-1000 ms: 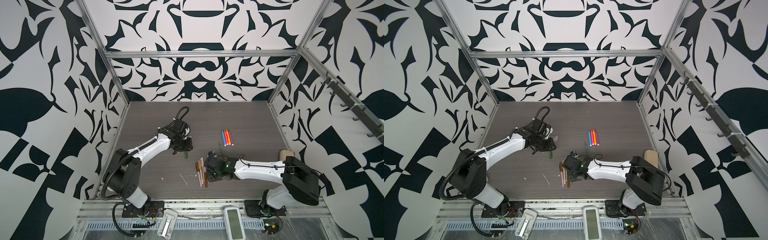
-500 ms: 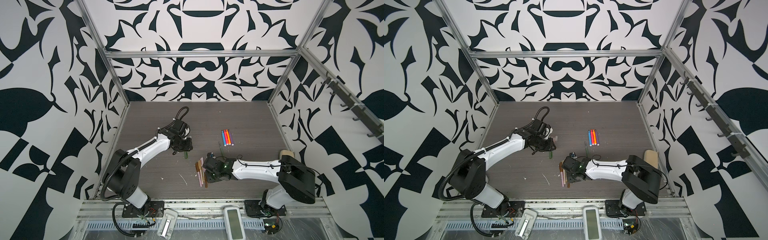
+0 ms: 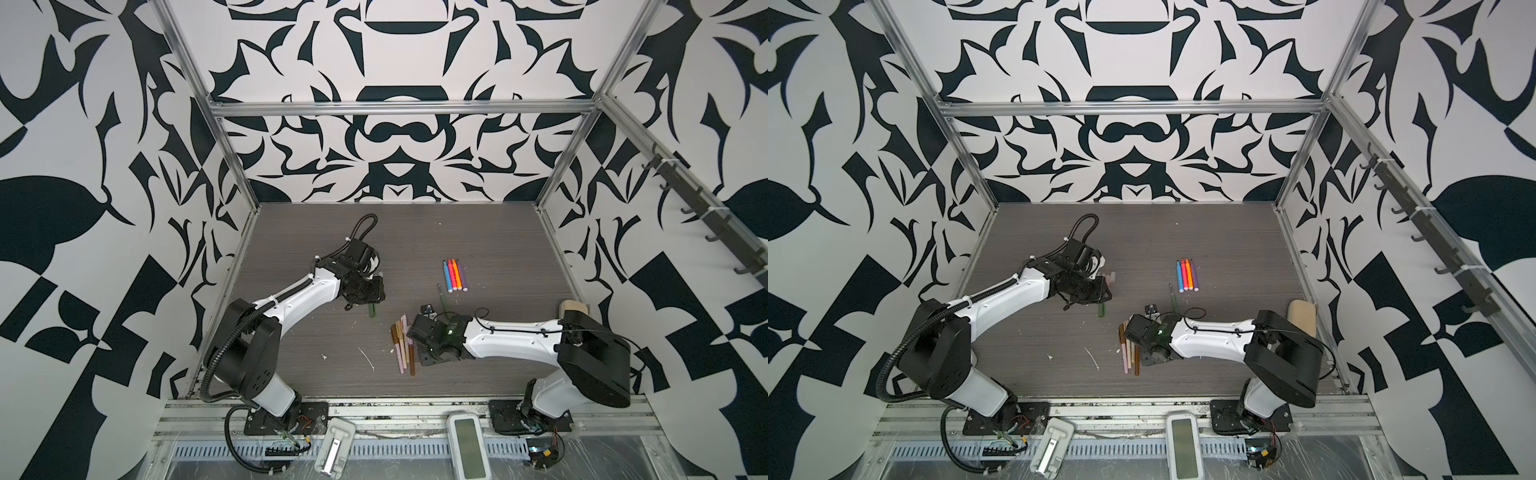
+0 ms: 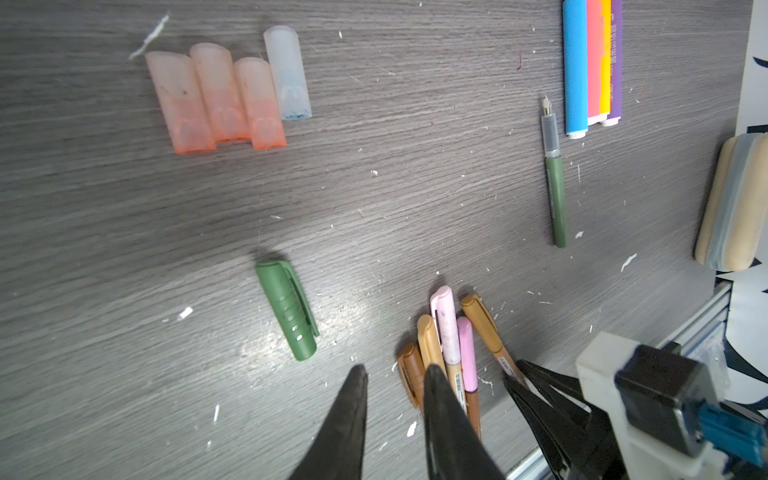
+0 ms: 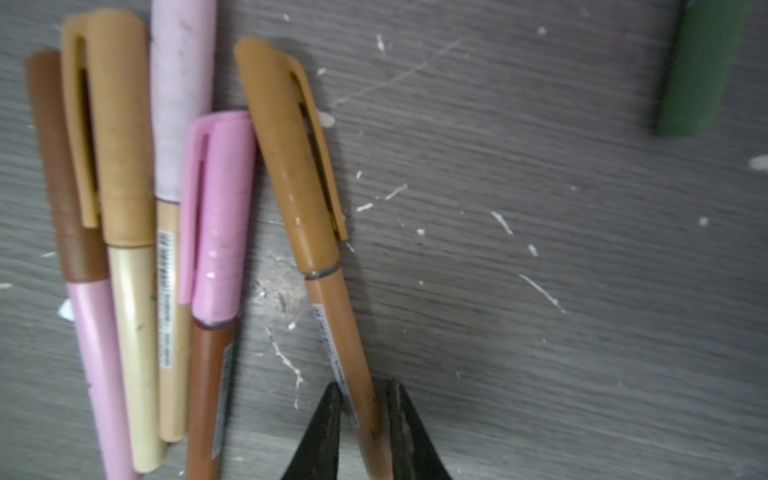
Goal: Open the pen caps
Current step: 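Grasp the brown-capped pen at the bundle edge with the right gripper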
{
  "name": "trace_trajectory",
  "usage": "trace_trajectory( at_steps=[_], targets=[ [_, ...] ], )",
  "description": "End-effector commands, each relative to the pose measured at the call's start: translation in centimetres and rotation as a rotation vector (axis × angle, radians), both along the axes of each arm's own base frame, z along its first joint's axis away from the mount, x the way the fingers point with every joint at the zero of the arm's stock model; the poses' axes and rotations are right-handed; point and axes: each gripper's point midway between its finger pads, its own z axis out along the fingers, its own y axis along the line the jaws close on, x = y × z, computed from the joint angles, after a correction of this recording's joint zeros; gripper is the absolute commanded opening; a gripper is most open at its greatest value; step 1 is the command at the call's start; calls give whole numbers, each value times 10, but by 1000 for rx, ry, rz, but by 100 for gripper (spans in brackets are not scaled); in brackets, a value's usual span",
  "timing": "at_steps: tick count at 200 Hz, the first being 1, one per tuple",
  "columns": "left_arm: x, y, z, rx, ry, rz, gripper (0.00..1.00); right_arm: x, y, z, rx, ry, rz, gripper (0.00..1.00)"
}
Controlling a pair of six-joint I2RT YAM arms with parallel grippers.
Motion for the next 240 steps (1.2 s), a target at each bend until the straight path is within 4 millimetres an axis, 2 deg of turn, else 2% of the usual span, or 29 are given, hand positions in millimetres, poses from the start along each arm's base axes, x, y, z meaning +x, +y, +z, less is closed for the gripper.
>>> trace_trajectory(
  at_steps=[1,31,62,68,120,157,200,223,240],
  targets=[
    [-6,1,3,-5,7,-3,28,5,2,12,-45,-58,16,24],
    [-5,1,3,-3,6,-4,28,-4,6,7,-75,-41,71,24],
    [-4,-1,2,-9,11,-5,29,-8,10,-2,-39,-22,66,24],
    [-4,-1,3,-10,9,-5,28,-14,14,-5,-17,13,71,25],
    [-3,-1,6,-8,6,-8,28,-17,15,-14,-24,36,72,24],
    [-2,-2,7,-9,5,-10,28,-15,18,-10,-8,29,69,15],
    [-2,-8,11,-50,7,-4,28,-12,14,-2,-21,6,72,9],
    [-3,-13,15,-96,11,9,28,-9,11,7,-30,-7,75,8],
    [-3,-19,18,-139,20,15,28,4,2,18,-49,-58,58,8]
  ],
)
